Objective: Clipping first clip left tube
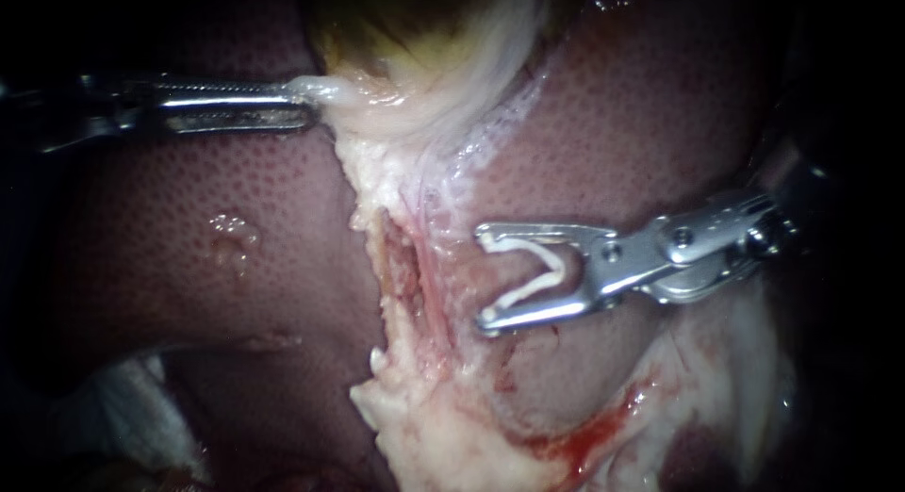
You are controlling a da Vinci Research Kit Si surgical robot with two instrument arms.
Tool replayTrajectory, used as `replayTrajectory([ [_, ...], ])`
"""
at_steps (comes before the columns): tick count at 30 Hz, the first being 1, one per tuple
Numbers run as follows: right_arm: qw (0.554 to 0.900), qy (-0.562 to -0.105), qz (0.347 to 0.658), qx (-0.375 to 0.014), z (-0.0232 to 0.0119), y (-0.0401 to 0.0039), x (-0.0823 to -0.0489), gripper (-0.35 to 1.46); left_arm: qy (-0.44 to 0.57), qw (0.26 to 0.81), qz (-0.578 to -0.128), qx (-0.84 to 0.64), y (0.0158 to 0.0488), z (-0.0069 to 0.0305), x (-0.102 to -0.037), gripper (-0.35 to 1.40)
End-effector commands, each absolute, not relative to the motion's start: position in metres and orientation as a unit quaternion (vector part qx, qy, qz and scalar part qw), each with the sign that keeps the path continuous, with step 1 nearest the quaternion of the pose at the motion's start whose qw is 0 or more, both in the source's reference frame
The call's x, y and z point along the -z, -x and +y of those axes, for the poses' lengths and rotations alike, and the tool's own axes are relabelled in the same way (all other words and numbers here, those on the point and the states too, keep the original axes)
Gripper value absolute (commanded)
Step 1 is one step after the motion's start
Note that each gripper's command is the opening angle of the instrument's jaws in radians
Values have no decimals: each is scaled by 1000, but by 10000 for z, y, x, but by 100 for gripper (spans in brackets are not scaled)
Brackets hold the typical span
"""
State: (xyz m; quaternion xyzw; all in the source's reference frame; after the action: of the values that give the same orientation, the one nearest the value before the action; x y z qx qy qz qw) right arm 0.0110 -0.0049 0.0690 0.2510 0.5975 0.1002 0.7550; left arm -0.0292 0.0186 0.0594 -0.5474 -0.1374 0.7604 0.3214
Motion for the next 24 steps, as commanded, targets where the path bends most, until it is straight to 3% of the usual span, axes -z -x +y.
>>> replayTrajectory([
  [1,755,-253,597,-100,-52,-116,-695,60,547,321,-138,-761,292,186,-594,-35],
  [9,752,-263,595,-108,-66,-152,-726,60,548,319,-139,-760,293,183,-592,-35],
  [24,751,-275,590,-115,-63,-162,-739,60,549,318,-141,-760,297,181,-588,-35],
])
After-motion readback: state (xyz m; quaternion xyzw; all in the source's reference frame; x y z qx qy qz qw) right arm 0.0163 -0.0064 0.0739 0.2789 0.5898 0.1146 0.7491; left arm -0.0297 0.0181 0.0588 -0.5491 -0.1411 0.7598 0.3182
